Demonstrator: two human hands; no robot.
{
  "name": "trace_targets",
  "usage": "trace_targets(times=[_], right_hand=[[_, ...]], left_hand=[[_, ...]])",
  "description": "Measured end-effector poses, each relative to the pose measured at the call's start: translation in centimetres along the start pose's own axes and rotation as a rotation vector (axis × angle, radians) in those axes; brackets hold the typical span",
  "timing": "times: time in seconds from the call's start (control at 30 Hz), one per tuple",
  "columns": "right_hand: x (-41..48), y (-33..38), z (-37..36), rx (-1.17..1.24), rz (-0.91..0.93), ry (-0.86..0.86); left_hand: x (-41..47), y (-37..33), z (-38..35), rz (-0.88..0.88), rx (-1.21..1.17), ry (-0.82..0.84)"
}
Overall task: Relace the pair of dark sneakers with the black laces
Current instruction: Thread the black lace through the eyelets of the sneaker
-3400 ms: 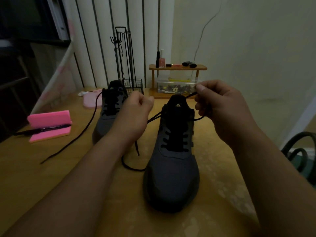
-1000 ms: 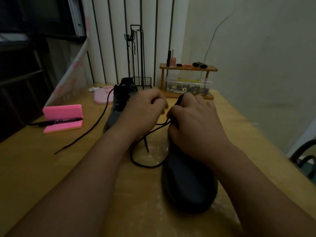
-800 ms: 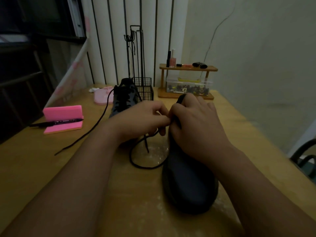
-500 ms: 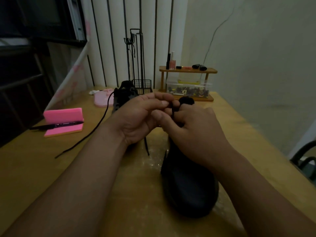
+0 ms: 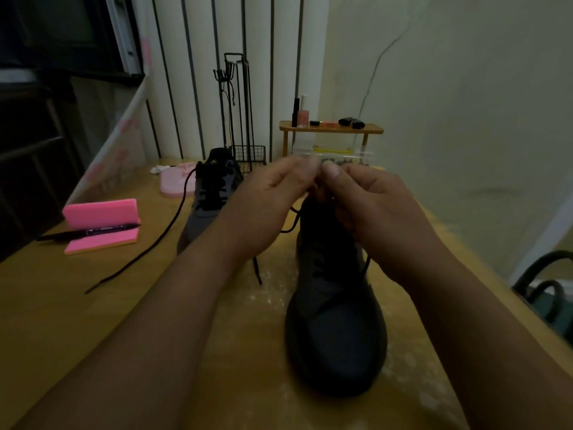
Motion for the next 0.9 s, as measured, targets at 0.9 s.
trace_targets(times=[0.9], right_hand=[[0.5,-3.1,4.2,0.110,-0.131,-0.074]], left_hand=[[-0.2,2.2,2.6,0.067,0.040,-0.294]])
Point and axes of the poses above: each hand's wrist, its own x-axis towards the middle knuckle, its own z-axis out of the back of the hand, y = z × x, the point moved 10 cm from there along x, towards the middle knuckle, and after that the axes turned 4 degrees about y, right-handed, at the moved point
